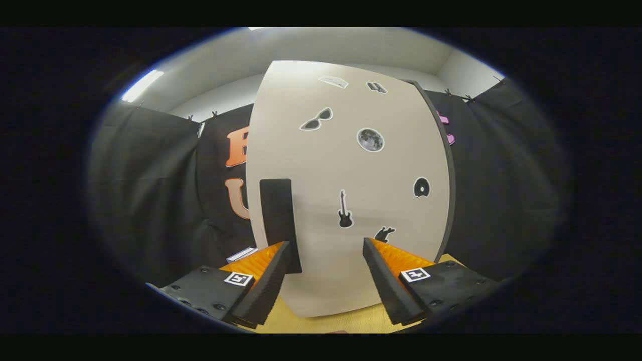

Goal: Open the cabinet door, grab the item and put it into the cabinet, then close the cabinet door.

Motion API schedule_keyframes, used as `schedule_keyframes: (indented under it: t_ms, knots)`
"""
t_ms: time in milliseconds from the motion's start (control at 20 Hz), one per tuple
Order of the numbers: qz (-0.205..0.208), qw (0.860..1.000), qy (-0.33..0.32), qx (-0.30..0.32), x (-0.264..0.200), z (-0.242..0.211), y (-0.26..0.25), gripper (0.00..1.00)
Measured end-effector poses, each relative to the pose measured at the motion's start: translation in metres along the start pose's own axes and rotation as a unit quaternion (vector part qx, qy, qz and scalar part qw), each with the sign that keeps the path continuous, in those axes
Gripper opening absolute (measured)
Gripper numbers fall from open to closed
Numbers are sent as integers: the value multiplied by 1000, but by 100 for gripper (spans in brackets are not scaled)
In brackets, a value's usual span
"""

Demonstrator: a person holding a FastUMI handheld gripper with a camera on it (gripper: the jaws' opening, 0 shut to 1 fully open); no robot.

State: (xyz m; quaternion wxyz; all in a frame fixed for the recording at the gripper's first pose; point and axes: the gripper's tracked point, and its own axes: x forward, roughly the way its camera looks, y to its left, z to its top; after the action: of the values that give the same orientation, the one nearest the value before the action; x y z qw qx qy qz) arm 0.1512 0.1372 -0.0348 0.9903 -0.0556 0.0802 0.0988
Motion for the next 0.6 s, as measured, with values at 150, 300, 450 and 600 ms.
schedule_keyframes:
  t_ms: [150,300,450,600]
  knots:
    - [-4,1000,7,0,5,1,5,92]
    - [-11,1000,10,-6,10,1,9,92]
    - [-17,1000,12,-14,17,0,11,92]
    - [-23,1000,13,-13,20,-1,14,92]
